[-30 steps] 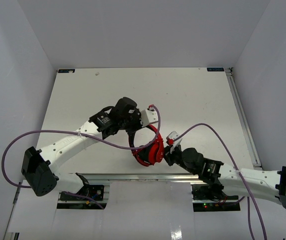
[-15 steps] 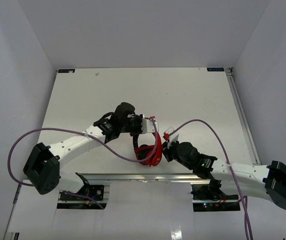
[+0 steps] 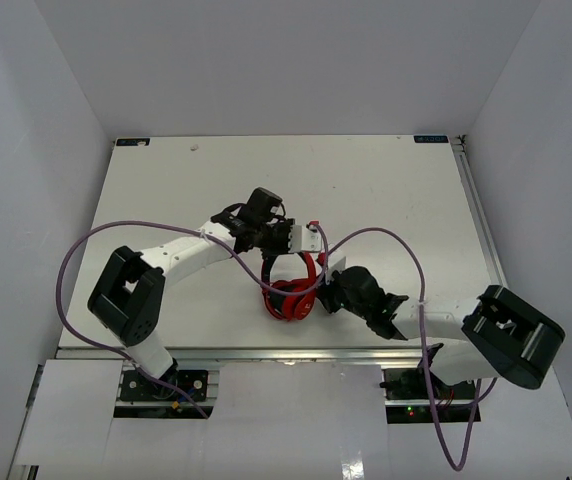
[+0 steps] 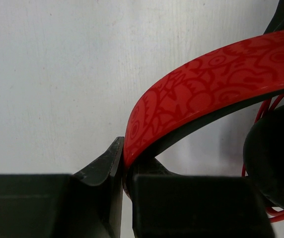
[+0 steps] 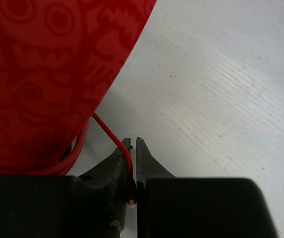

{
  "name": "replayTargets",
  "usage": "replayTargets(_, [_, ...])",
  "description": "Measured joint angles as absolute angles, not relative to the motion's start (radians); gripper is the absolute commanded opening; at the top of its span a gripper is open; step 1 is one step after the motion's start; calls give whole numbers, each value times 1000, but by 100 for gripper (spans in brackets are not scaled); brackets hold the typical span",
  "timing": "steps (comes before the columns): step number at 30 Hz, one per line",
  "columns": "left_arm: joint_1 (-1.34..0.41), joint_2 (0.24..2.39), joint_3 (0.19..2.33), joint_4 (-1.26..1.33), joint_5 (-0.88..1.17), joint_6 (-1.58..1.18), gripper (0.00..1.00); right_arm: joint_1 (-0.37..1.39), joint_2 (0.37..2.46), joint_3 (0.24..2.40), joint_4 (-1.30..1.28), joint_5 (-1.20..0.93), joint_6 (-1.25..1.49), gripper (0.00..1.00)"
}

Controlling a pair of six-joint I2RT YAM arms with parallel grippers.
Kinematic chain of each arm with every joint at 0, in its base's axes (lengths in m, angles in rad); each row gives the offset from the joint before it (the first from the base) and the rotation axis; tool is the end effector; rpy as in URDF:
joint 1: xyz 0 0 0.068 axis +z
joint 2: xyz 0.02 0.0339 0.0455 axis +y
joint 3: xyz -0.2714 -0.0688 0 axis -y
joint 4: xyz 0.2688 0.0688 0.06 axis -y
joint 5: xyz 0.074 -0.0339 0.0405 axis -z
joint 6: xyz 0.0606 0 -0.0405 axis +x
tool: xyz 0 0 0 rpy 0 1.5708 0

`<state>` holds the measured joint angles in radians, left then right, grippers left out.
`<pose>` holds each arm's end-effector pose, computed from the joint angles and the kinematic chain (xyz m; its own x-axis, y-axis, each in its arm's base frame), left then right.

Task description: Wrap the headphones

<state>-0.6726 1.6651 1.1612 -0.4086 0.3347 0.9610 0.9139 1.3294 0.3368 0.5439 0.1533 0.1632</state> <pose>0.2928 -0.2587 0.2026 0.2569 0.7853 -0.5634 0.9343 -0.0526 0.3527 0.1740 0.2105 0.1266 -0.3749 -0.2232 -0.8998 -0.6463 0.7588 0.0810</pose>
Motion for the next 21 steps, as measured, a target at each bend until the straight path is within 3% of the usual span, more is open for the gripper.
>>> replayTargets(21, [-676,1674,1138,-374,201,984,0,851,1537,391,706,141,304,16])
